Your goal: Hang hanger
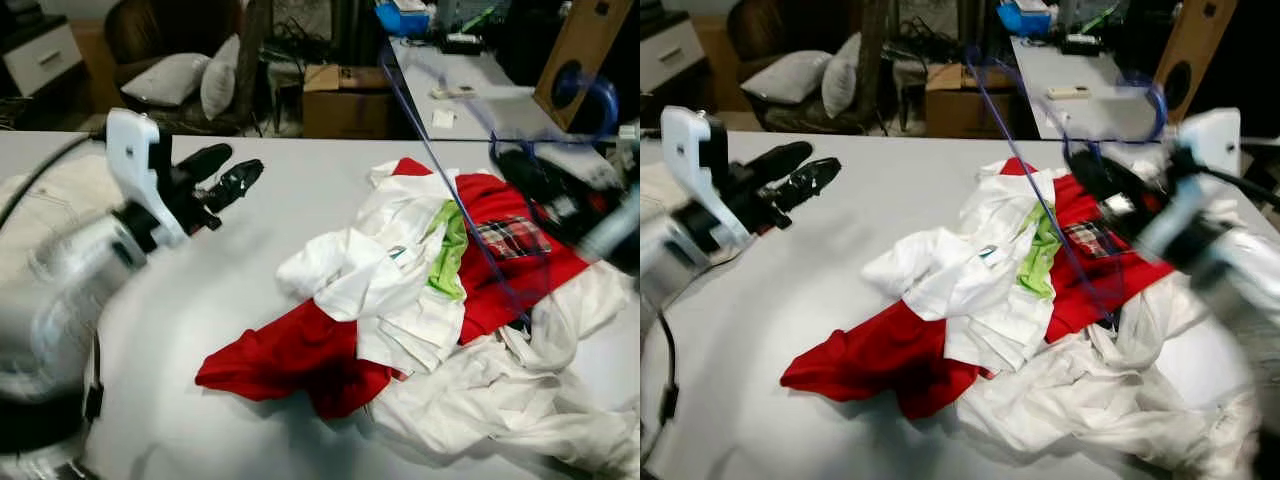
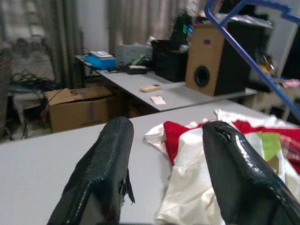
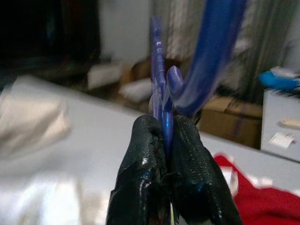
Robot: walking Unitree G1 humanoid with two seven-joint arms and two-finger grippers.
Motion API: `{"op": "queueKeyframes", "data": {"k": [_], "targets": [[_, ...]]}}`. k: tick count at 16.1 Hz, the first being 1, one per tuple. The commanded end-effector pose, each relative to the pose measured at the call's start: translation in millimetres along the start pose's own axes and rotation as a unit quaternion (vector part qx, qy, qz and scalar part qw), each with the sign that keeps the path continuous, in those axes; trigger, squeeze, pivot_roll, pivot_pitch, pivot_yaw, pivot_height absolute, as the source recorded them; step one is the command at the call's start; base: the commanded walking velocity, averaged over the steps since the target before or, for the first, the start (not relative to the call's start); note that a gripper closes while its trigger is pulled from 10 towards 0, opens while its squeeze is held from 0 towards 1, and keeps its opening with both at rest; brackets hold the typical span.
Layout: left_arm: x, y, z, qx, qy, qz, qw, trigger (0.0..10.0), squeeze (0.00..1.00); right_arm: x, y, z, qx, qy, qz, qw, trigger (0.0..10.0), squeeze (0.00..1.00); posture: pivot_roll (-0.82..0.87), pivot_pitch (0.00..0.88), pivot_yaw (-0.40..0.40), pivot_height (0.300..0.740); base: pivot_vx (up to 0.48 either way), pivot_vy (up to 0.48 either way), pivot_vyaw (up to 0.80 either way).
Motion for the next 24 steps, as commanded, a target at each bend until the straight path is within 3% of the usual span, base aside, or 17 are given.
{"op": "queueKeyframes", "data": {"k": [1,3,4,5,7,12,13,15,21,24], "targets": [[0.3,0.7,3.2,-0.002,0.024,-0.012,1.0,10.0,0.0,7.1,2.3,0.6,-0.003,-0.049,0.017,0.999,10.0,0.0,0.05,0.0,0.031,0.74,0.0,0.247,0.0],[8.2,-9.8,5.3,-0.012,0.028,-0.012,0.999,10.0,0.0,5.1,2.1,0.0,0.019,-0.071,-0.026,0.997,10.0,0.0,0.05,0.0,0.033,0.74,0.0,0.313,0.0],[16.1,-25.7,6.6,-0.039,0.042,-0.016,0.998,10.0,0.0,-11.9,-14.0,-2.6,0.013,-0.091,-0.053,0.994,10.0,0.0,0.05,0.0,0.032,0.74,0.0,0.394,0.0],[13.8,-32.6,7.5,-0.051,0.064,-0.03,0.996,10.0,0.0,-25.6,-30.9,-3.2,-0.015,-0.086,-0.069,0.994,10.0,0.0,0.06,0.0,0.032,0.74,0.0,0.416,0.0],[5.2,-38.3,7.9,-0.062,0.096,-0.044,0.992,10.0,0.0,-42.4,-42.0,-7.9,-0.028,-0.077,-0.074,0.994,10.0,0.0,0.06,0.0,0.033,0.74,0.0,0.418,0.0],[-1.4,-41.7,6.0,-0.073,0.121,-0.078,0.987,10.0,0.0,-64.8,-44.5,-13.0,-0.035,-0.034,-0.059,0.997,10.0,0.0,0.06,0.0,0.03,0.74,0.0,0.428,0.0],[-1.7,-42.5,4.7,-0.073,0.123,-0.079,0.987,10.0,0.0,-66.0,-47.5,-12.4,-0.041,-0.033,-0.061,0.997,10.0,0.0,0.06,0.0,0.028,0.74,0.0,0.435,0.0],[-1.7,-46.9,2.1,-0.074,0.128,-0.07,0.987,10.0,0.0,-55.0,-63.0,-9.0,-0.062,-0.087,-0.077,0.991,10.0,0.0,0.06,0.0,0.04,0.74,0.0,0.431,0.0],[-3.5,-55.7,0.6,-0.082,0.135,-0.062,0.986,10.0,0.0,-58.9,-69.3,-6.7,-0.068,-0.095,-0.054,0.992,10.0,0.0,0.05,0.0,0.049,0.74,0.0,0.434,0.0],[-3.9,-59.0,2.1,-0.086,0.138,-0.063,0.985,10.0,0.0,-59.5,-84.3,-2.2,-0.086,-0.1,-0.047,0.99,10.0,0.0,0.05,0.0,0.04,0.74,0.0,0.434,0.0]]}}
Point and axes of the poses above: a point about 5 cm out from each wrist's last joint towards the gripper, its own z axis pointing back from the gripper into the wrist, its own y axis along the axis of the wrist's last joint, x = y × z, the point moved 3 cm from there along -z, pointing out of the wrist towards the gripper, and after that the axes turned 1 degree about z, right-handed, at the moved point
